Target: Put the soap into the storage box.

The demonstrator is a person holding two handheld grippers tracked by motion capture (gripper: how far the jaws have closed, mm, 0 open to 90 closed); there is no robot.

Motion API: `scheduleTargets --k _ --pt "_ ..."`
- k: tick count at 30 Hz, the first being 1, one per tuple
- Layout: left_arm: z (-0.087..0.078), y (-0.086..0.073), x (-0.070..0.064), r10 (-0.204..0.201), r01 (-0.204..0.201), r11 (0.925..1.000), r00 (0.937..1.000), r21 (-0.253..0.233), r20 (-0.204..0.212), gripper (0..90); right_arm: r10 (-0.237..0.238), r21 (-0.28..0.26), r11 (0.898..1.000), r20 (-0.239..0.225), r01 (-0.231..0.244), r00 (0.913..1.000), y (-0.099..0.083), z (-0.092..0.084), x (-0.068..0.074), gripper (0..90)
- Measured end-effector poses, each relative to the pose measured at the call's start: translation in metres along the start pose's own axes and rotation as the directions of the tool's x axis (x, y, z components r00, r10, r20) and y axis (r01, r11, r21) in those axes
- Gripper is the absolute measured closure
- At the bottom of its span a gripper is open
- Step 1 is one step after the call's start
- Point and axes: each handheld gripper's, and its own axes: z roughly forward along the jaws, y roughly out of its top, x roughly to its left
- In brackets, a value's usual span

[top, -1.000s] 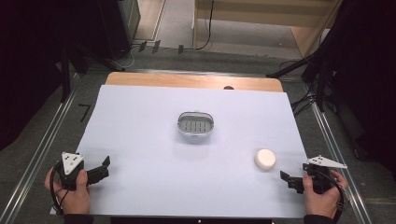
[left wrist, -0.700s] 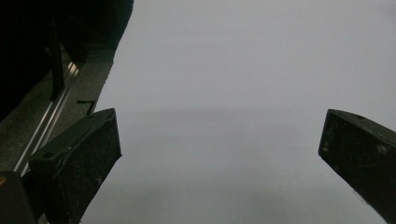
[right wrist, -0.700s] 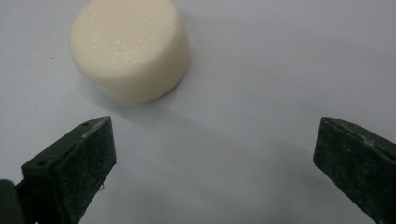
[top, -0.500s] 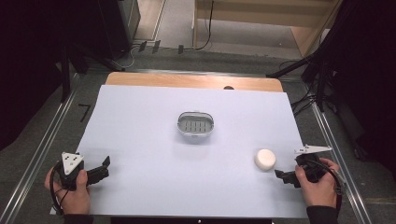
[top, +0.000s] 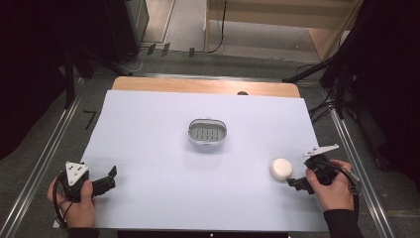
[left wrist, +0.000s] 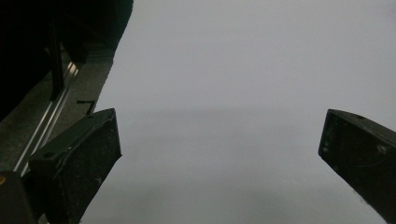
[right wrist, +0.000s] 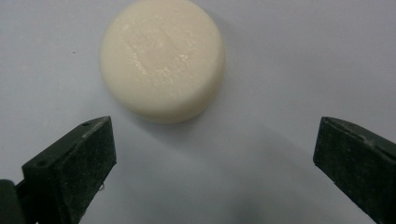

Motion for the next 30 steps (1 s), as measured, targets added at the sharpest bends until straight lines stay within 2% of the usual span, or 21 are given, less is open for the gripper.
scheduleTargets --k 7,12,14,18,23,27,30 --pt "0.000 0.000 0.000 -0.002 0.002 1.0000 1.0000 -0.001 0.002 0.0 0.000 0.015 1.000 -0.019 0.000 0.9998 0.009 0.006 0.004 0.0" --pt "0.000 0.000 0.000 -0.002 0.002 1.0000 1.0000 0.000 0.001 0.0 -0.023 0.026 0.999 -0.030 0.024 0.9993 0.020 0.010 0.012 0.0" --pt "0.000 0.000 0.000 -0.003 0.003 1.0000 1.0000 -0.003 0.002 0.0 -0.032 0.032 0.999 -0.027 0.033 0.9991 0.024 0.011 0.014 0.0" --pt "0.000 0.000 0.000 -0.002 0.002 1.0000 1.0000 -0.001 0.004 0.0 -0.011 0.021 1.000 -0.010 0.011 0.9999 0.029 0.015 0.017 3.7" --pt "0.000 0.000 0.000 -0.004 0.004 1.0000 1.0000 -0.002 0.006 0.0 -0.004 0.025 1.000 -0.022 0.004 0.9997 0.034 0.019 0.021 6.9" --pt "0.000 0.000 0.000 -0.002 0.002 1.0000 1.0000 -0.001 0.006 0.0 0.000 0.024 1.000 0.019 -0.001 0.9998 0.037 0.022 0.024 13.4" --pt "0.000 0.000 0.000 -0.001 0.001 1.0000 1.0000 -0.001 0.006 0.0 0.002 0.037 0.999 0.019 -0.003 0.9998 0.038 0.024 0.026 13.6"
